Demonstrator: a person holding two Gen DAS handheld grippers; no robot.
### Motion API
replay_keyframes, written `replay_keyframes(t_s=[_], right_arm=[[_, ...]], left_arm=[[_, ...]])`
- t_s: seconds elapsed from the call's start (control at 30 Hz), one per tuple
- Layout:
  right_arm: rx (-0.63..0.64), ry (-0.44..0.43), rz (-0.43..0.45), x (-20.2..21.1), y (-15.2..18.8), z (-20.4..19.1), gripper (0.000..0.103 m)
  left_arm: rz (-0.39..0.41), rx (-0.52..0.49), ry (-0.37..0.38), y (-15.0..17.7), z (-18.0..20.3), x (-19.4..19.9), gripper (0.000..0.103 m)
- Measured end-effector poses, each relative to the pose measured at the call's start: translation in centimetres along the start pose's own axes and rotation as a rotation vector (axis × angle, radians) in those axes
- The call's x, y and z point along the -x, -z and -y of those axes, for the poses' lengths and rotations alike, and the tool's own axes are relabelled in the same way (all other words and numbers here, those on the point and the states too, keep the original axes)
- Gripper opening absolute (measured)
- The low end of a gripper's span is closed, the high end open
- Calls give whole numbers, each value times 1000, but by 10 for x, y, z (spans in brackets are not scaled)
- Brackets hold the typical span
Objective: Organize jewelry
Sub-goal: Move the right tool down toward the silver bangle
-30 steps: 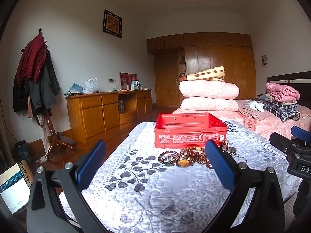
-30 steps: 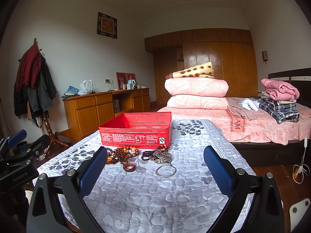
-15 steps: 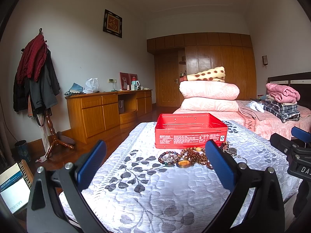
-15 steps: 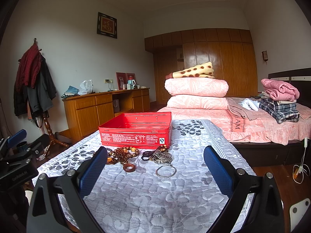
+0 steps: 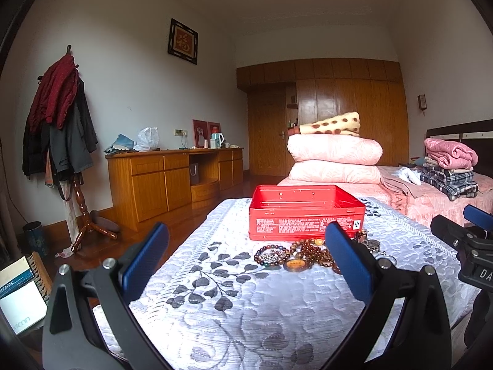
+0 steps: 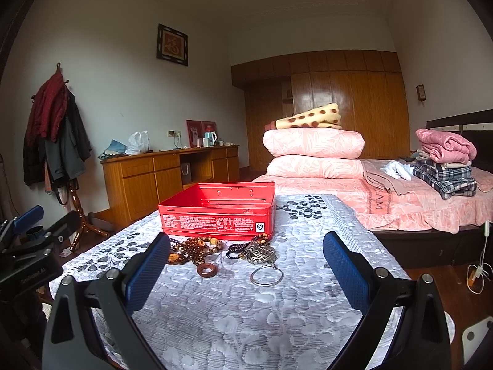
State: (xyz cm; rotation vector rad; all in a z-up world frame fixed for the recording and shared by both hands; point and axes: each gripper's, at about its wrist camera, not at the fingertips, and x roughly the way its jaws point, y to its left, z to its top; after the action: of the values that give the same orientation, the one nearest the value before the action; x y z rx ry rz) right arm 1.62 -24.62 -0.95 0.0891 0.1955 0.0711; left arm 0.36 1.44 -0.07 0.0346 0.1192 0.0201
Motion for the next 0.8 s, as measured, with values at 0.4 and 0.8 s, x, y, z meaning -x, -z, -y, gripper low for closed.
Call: replay_keyframes(t_s=[0.4, 0.8], right_arm=[[-52, 29, -147, -63, 26, 17, 97], [-49, 132, -251, -105, 37, 23, 68]], left_arm=[[-19, 15, 37, 23, 5, -24, 98], [-59, 86, 94, 45, 12, -52, 98]])
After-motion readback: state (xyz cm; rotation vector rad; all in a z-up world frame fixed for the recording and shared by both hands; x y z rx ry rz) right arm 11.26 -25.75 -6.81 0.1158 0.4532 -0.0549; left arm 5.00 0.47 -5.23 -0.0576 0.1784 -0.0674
